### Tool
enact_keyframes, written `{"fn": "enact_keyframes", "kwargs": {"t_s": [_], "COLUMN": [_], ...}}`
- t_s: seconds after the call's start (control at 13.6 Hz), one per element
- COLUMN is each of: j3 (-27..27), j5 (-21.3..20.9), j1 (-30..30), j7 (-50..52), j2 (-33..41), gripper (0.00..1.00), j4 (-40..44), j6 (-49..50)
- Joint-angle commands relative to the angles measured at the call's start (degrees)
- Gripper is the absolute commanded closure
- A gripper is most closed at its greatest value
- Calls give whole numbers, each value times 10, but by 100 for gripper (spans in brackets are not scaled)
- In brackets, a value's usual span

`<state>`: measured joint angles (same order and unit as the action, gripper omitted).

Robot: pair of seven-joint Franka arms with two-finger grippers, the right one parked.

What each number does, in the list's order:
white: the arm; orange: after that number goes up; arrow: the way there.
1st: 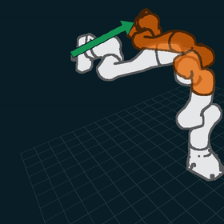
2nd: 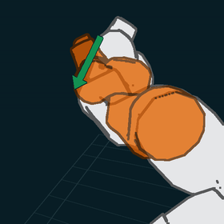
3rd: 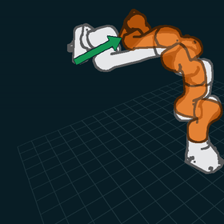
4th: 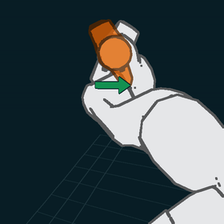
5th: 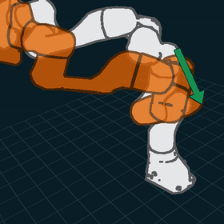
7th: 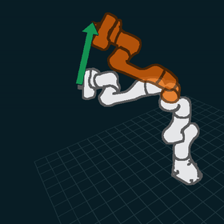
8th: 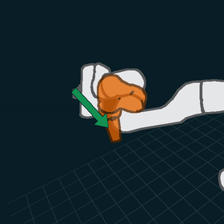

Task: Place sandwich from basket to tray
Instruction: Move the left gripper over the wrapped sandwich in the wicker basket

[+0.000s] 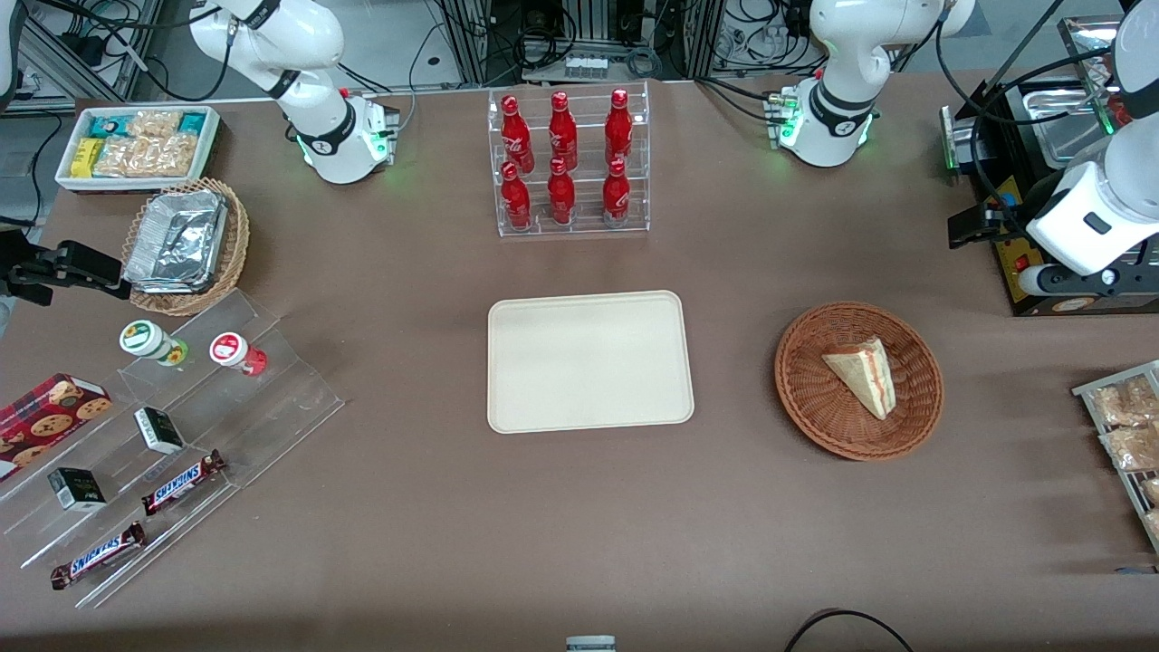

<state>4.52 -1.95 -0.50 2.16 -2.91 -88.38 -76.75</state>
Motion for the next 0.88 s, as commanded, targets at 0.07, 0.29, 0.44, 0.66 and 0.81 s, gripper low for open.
{"fn": "enact_keyframes", "kwargs": {"t_s": [0.07, 0.29, 0.44, 0.66, 0.81], "j3": [3, 8, 15, 15, 15], "j5": [3, 1, -1, -2, -2], "j1": [0, 4, 14, 16, 16], "j7": [-3, -2, -2, -2, -2], "j2": [-1, -6, -10, -7, -9], "gripper": [0, 0, 0, 0, 0], "j4": [9, -7, -46, -130, -173], "j6": [1, -14, -46, -142, -200]}}
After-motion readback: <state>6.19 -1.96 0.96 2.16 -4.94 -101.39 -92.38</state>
